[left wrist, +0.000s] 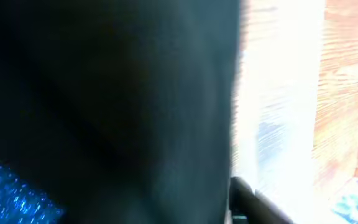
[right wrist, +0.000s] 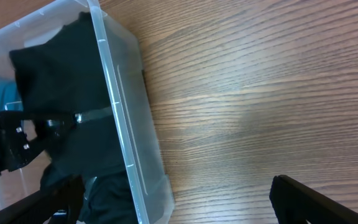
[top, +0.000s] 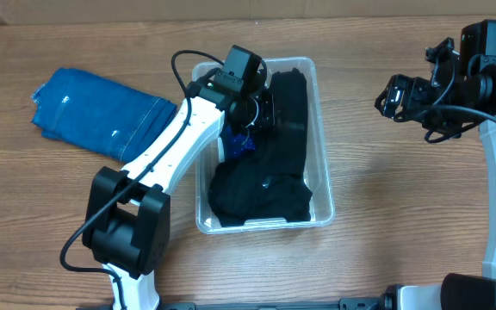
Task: Pack container
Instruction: 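Lay the black cloth into the bin's right side and release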
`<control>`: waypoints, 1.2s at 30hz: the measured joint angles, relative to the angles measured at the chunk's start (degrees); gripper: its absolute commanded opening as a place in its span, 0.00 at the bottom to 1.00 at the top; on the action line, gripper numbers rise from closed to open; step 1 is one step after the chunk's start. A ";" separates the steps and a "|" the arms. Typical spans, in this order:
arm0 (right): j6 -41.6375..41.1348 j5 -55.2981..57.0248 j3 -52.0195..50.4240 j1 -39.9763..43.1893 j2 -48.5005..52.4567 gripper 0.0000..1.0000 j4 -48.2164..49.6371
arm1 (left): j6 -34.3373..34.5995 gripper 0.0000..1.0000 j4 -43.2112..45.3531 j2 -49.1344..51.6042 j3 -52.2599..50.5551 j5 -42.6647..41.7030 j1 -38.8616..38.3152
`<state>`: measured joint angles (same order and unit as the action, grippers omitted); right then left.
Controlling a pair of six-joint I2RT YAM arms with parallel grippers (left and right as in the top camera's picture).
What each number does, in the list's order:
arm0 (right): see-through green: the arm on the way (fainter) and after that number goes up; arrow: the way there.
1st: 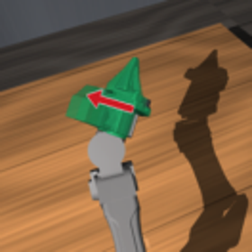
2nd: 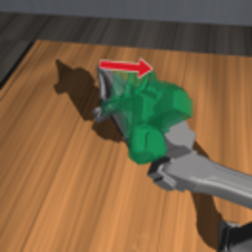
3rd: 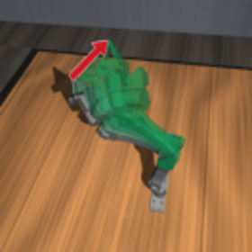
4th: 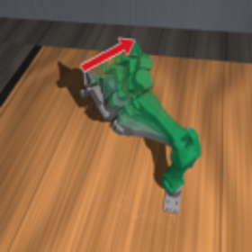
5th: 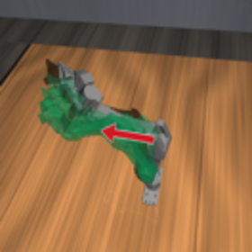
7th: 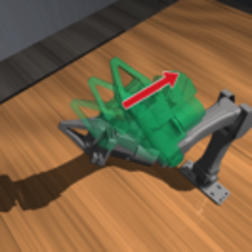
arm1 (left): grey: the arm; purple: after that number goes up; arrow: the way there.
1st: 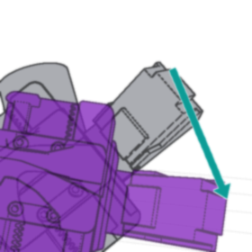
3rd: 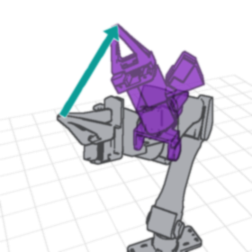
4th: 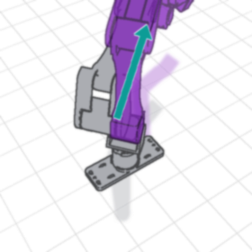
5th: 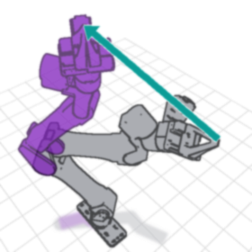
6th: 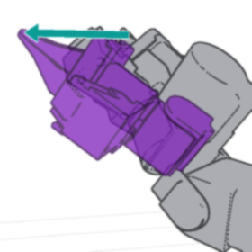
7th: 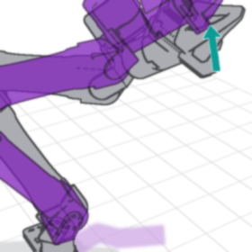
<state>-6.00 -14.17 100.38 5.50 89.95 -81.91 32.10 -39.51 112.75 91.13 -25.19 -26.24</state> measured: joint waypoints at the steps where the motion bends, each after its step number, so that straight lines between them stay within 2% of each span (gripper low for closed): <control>1: 0.00 0.00 0.00 0.00 0.00 1.00 0.00 | -0.09 0.80 0.96 0.00 0.00 -0.28 0.37; 3: 0.02 0.00 0.00 0.00 0.00 1.00 0.04 | -0.66 0.86 1.66 0.00 0.04 -0.52 1.25; 5: 0.02 0.00 0.00 0.00 0.00 1.00 0.04 | -1.44 0.87 1.33 0.00 0.37 -0.20 1.88; 7: 0.02 0.00 0.00 0.00 0.00 1.00 0.04 | -3.61 0.78 0.63 -0.13 1.11 2.38 2.01; 8: 0.04 0.00 0.00 0.00 0.00 1.00 0.04 | -4.46 0.61 0.52 -0.44 1.29 4.00 1.97; 10: 0.04 -0.02 0.00 0.00 0.00 1.00 0.04 | -7.21 0.08 0.55 -2.29 1.29 8.37 1.86; 11: 0.04 0.00 0.00 0.00 0.00 1.00 0.07 | -8.98 0.04 0.74 -3.87 1.29 10.49 1.73; 16: 0.04 0.00 0.00 0.00 0.00 1.00 0.20 | -18.69 0.04 3.21 -8.72 2.95 14.69 -1.36; 19: 0.02 0.00 0.00 0.00 0.00 1.00 0.24 | -21.14 0.04 3.34 -8.15 2.99 15.34 -3.26; 22: 0.02 0.00 0.00 0.00 0.00 1.00 0.26 | -22.40 0.05 2.82 -4.39 3.06 15.85 -3.78; 28: 0.02 0.00 0.00 0.00 0.00 1.00 0.20 | -23.32 0.04 -5.11 8.85 4.22 19.65 -3.61; 31: 0.02 0.00 0.00 0.00 0.00 1.00 0.22 | -23.34 0.06 -6.12 8.94 5.14 19.96 -3.63; 33: 0.02 0.00 0.00 0.00 0.00 1.00 0.24 | -23.34 0.19 -6.67 8.90 5.57 20.11 -3.63; 34: 0.02 0.00 0.00 0.00 0.00 1.00 0.20 | -23.28 0.30 -7.58 8.87 6.19 20.26 -3.63; 36: 0.02 0.00 0.00 0.00 0.00 1.00 0.22 | -23.69 0.82 -10.16 7.78 8.15 20.81 -3.63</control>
<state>-5.98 -14.17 100.38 5.50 89.95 -81.69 8.40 -49.67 120.53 99.29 -4.38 -29.87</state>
